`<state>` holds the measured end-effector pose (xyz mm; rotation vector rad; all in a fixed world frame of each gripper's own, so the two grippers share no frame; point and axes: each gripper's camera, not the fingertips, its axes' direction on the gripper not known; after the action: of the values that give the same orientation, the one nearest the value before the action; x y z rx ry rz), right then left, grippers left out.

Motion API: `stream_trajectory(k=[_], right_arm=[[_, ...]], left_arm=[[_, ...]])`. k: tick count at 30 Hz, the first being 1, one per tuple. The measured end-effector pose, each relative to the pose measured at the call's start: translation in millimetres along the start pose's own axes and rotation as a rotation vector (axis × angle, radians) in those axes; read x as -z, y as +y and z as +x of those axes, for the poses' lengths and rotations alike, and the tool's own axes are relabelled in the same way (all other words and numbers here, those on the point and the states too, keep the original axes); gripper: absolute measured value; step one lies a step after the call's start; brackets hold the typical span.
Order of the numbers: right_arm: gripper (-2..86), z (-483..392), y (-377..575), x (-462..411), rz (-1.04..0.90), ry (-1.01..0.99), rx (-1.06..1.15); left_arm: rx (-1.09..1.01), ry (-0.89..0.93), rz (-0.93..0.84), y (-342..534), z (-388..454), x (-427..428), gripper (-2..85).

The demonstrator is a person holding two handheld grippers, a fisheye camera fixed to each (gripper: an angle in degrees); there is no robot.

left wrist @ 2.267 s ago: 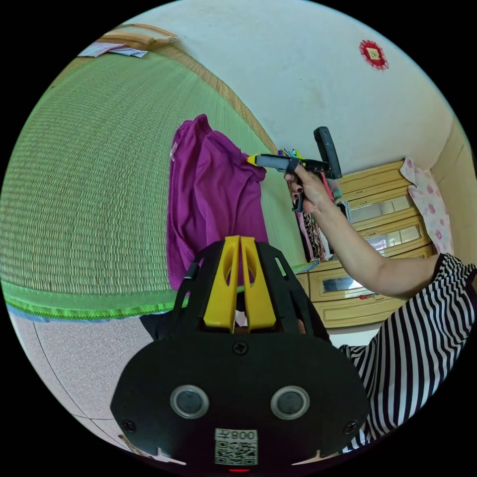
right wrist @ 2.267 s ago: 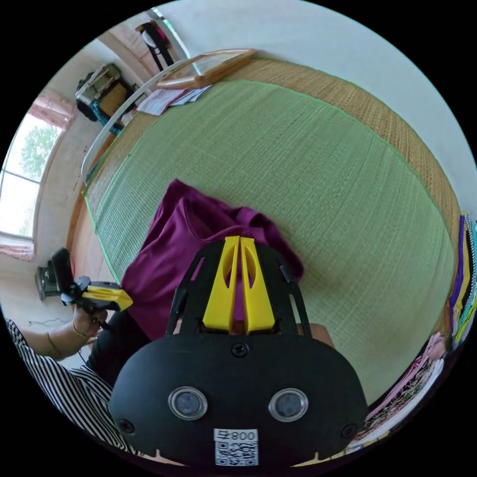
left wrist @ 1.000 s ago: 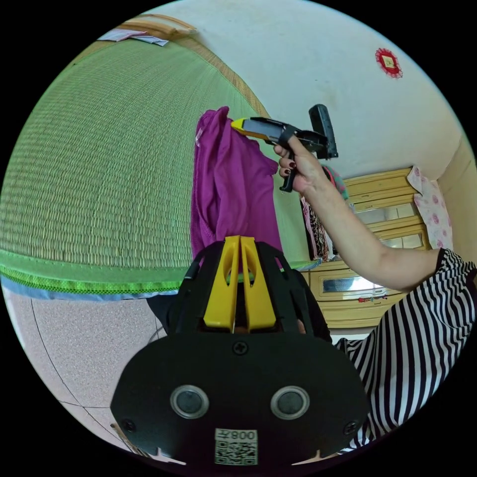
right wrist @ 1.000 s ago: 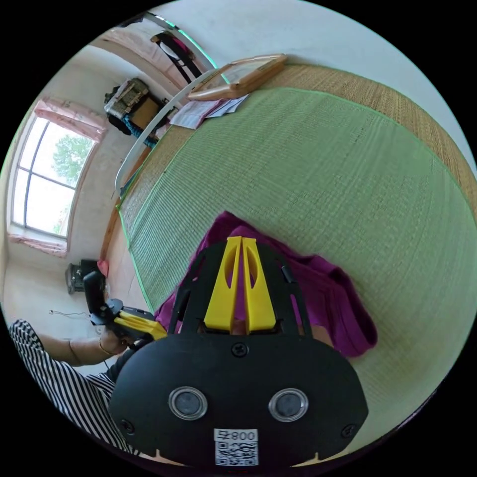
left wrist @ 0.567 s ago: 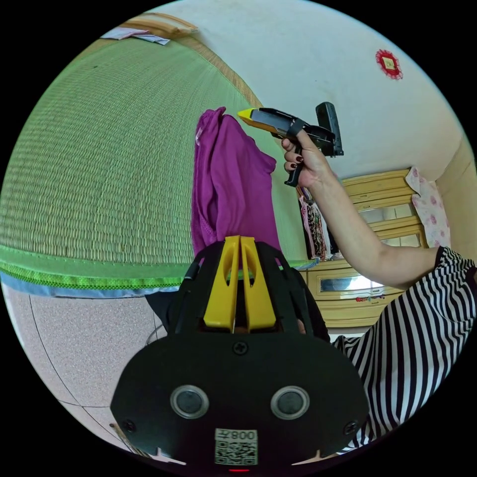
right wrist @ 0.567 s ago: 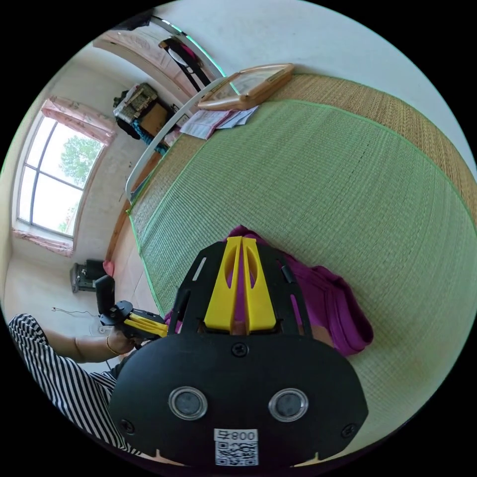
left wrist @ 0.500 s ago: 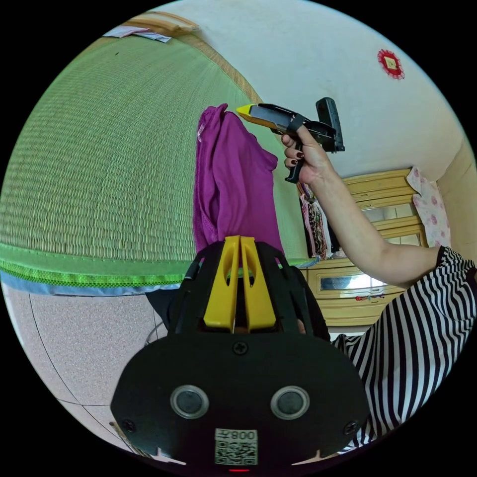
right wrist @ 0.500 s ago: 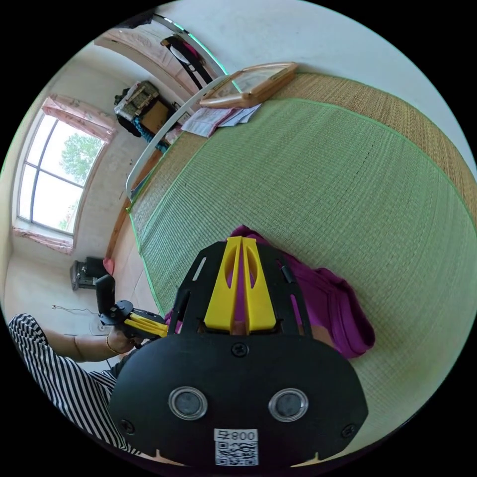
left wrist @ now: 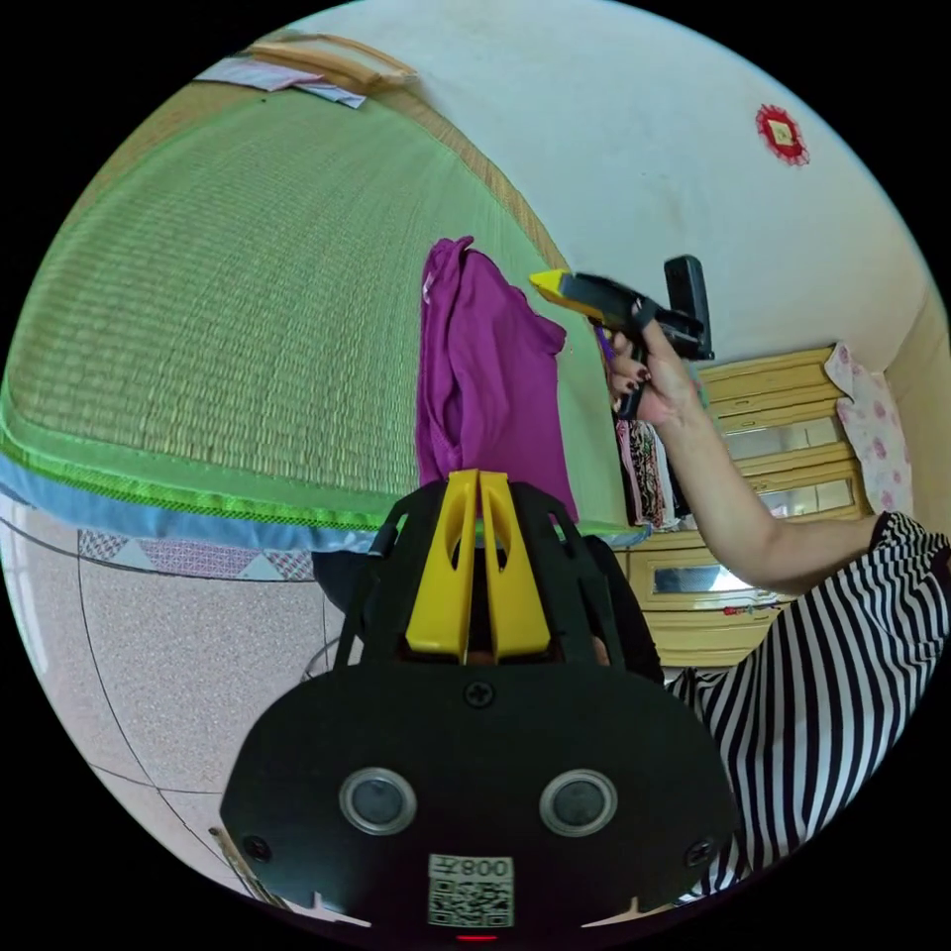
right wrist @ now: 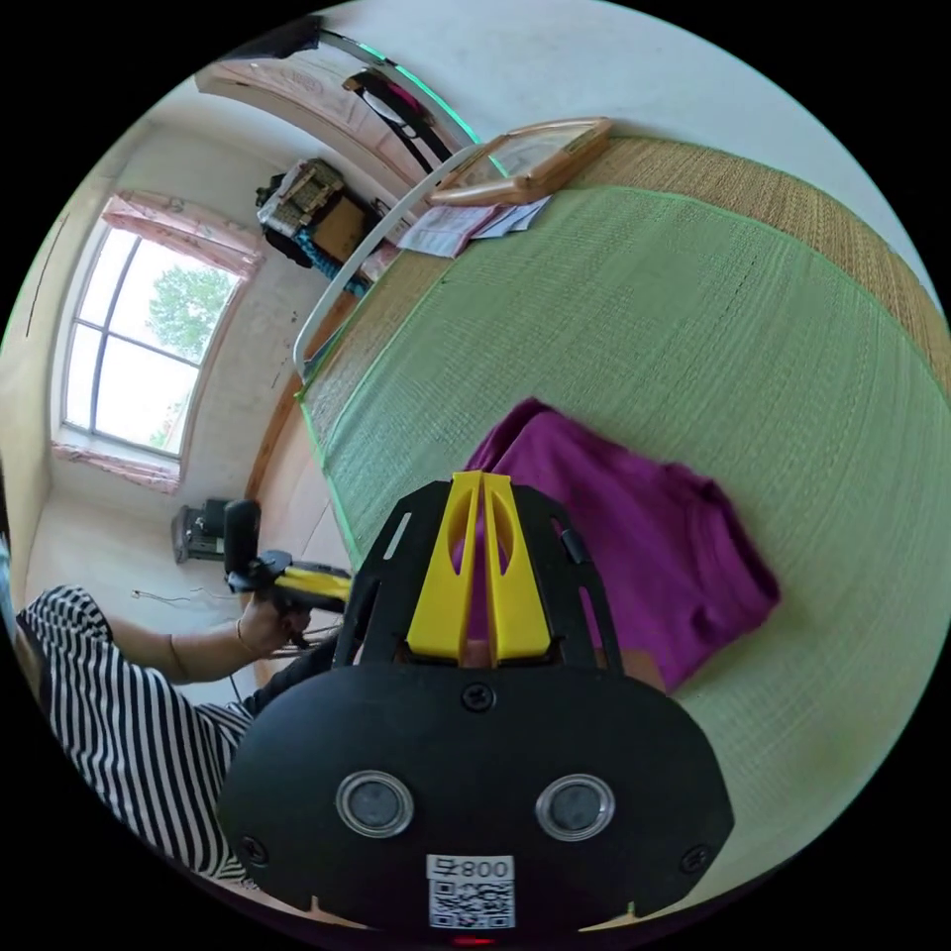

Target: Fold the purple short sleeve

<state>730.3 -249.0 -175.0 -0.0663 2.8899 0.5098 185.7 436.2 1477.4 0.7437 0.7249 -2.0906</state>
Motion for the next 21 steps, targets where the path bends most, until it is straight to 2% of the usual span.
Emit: stream_trajectory(k=[6,8,12,19,21], right_arm=[[0.1,-28.6,99.0,-7.6,-0.074,-0.094,-0.029],[0.1,-35.2,122.5,-21.7,-0.11,-0.117,-0.052],[0.1,-43.0,157.6,-58.5,-0.189,-0.084,-0.099],[0.1,-57.8,173.9,-38.7,-0.14,-0.087,-0.08],[0.1,-46.2,177.0,-10.3,-0.061,-0.069,-0.107]], left_arm=[[-0.001,-0.001,0.053,10.3,-0.6,1.8,0.1],[-0.027,-0.088,0.029,11.3,1.3,-7.3,0.1],[-0.018,-0.087,0.035,16.3,-1.3,-14.1,0.0],[-0.058,-0.103,0.036,25.4,14.1,-18.9,0.0],[-0.053,-0.098,0.021,26.9,13.7,-24.8,0.1]])
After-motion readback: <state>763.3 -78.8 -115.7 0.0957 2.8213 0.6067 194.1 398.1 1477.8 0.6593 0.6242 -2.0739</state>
